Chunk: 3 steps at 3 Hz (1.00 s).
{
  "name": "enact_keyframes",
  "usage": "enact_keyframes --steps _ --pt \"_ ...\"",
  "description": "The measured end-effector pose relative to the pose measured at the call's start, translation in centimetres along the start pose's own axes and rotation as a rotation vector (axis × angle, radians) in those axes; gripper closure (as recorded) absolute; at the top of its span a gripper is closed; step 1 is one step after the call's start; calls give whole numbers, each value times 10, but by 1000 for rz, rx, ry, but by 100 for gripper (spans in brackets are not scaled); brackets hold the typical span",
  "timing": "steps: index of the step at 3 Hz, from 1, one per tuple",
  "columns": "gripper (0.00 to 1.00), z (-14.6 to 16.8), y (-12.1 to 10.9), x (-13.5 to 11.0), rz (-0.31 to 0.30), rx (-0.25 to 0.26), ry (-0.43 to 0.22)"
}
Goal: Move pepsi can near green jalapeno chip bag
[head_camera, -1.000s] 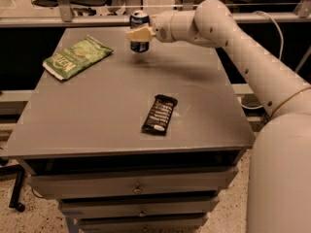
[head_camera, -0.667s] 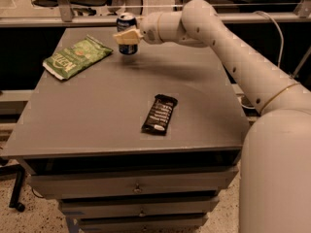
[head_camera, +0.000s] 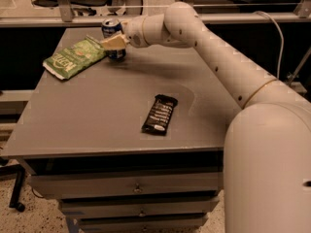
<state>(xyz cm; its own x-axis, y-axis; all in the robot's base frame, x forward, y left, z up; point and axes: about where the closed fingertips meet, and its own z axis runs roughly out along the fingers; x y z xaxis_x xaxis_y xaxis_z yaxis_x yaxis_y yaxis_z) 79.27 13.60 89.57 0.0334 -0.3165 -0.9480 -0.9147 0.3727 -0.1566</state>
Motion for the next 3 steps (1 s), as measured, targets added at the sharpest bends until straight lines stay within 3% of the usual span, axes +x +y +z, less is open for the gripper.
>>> enact_keyframes --steps 1,3 --pt "100 9 7 8 -15 -15 23" --pt "59 13 10 9 -21 -22 34"
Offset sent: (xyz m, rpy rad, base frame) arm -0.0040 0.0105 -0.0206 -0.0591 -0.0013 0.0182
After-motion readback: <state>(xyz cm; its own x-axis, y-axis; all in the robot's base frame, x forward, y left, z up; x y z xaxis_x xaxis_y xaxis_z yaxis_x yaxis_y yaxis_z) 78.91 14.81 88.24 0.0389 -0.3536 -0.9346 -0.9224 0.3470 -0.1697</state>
